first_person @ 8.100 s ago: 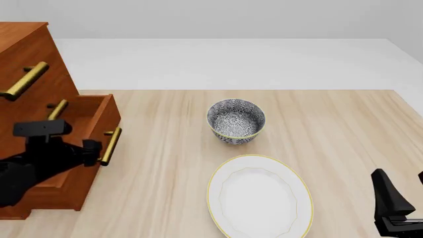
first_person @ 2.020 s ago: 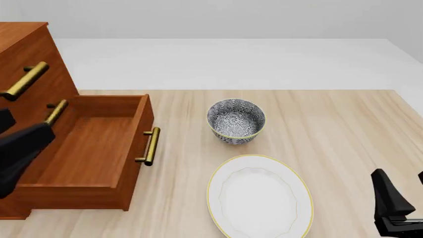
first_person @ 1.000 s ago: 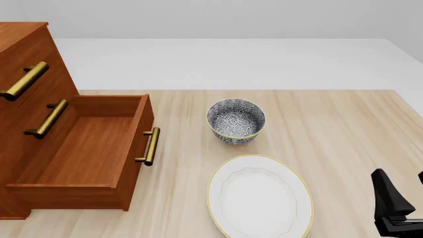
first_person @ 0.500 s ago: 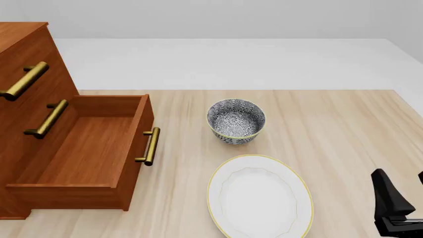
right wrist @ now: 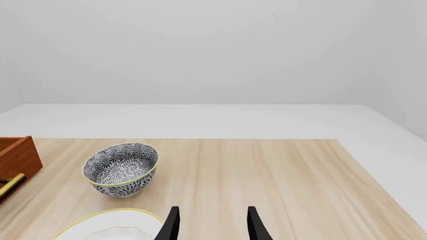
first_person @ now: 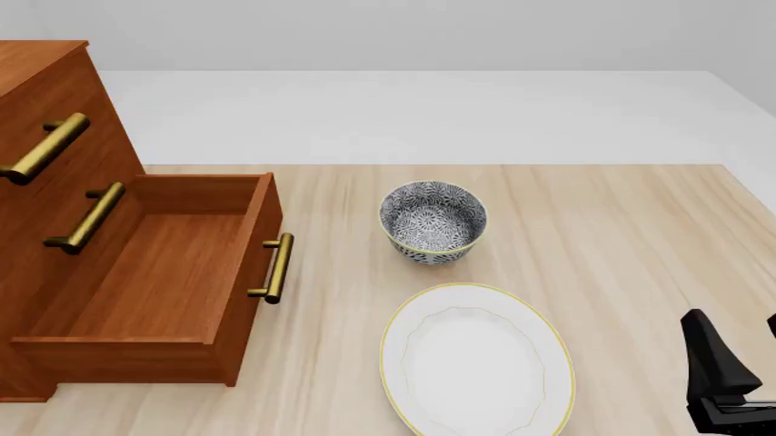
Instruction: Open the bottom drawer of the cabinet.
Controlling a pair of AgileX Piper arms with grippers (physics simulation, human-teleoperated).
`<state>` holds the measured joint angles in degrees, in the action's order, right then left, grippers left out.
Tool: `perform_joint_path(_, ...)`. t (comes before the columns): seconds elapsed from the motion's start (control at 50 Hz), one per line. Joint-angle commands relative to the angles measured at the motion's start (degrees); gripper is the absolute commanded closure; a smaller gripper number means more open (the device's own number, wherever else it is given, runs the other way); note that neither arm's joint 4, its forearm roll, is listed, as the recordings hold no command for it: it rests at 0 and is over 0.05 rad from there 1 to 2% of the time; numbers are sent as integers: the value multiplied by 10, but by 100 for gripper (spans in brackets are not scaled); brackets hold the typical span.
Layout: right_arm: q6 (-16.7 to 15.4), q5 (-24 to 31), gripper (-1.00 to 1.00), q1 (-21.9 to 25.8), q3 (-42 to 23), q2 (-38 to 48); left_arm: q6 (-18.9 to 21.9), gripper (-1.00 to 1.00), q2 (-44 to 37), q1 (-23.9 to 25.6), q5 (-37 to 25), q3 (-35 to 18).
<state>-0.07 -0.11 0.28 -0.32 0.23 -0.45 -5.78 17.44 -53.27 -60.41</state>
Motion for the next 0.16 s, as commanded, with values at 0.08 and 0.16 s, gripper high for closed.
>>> perform_joint_path(0.08, 0, 0, -100, 0, 0, 0, 1, -100, 8, -13, -22, -43)
perform_joint_path(0.16, 0, 0, -100, 0, 0, 0, 4, -100, 9, -16, -22, -45)
